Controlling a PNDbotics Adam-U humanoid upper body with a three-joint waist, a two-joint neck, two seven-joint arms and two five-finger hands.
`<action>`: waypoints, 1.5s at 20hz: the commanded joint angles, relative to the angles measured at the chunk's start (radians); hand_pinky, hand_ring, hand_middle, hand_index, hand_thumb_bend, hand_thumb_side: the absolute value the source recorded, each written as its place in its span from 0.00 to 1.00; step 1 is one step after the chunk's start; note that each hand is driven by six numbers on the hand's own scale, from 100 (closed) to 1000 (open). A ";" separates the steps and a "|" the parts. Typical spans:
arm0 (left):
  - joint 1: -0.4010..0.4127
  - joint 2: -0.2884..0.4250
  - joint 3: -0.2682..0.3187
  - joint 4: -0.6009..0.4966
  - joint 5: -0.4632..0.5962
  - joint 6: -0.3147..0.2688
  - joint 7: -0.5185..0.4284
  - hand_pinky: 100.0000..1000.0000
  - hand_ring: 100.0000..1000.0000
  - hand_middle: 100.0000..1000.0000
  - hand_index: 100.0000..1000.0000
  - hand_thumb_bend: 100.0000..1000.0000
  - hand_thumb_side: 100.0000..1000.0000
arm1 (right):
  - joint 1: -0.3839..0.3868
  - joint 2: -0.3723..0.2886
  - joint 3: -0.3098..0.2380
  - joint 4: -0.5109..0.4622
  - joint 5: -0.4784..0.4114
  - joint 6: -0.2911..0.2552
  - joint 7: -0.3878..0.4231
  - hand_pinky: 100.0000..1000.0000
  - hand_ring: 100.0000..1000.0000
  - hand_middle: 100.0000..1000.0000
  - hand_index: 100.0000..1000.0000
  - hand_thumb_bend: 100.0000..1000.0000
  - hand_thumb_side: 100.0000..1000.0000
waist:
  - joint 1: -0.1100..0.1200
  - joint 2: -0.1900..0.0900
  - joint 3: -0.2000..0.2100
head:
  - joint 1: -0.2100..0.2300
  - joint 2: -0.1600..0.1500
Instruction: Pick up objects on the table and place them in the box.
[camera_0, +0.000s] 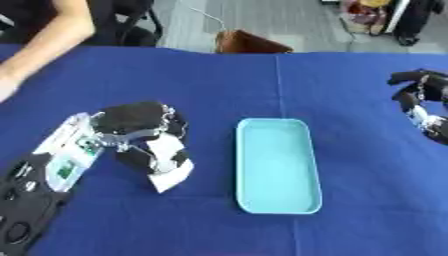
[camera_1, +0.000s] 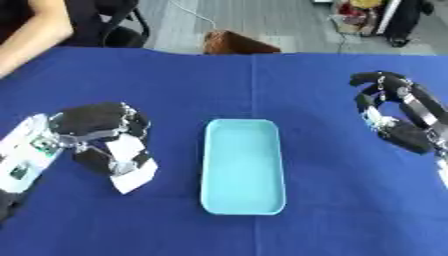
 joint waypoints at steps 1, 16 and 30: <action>-0.001 0.008 -0.003 -0.001 0.063 -0.045 -0.072 0.00 0.00 0.00 0.00 0.00 0.20 | -0.015 -0.025 -0.009 -0.022 -0.006 0.000 0.000 0.43 0.63 0.75 0.88 0.00 0.70 | -0.001 -0.014 0.001 | 0.004 -0.007; 0.001 0.023 0.016 -0.038 0.194 -0.024 -0.164 0.00 0.00 0.00 0.00 0.00 0.23 | -0.009 -0.028 -0.012 -0.021 -0.006 0.001 -0.003 0.43 0.63 0.75 0.88 0.00 0.70 | -0.005 -0.017 0.008 | 0.002 -0.010; -0.140 0.061 0.012 -0.257 0.627 0.191 -0.262 0.00 0.00 0.00 0.00 0.00 0.36 | -0.009 -0.023 -0.004 -0.013 -0.006 -0.001 0.006 0.43 0.63 0.75 0.88 0.00 0.70 | 0.008 -0.035 -0.006 | 0.015 -0.012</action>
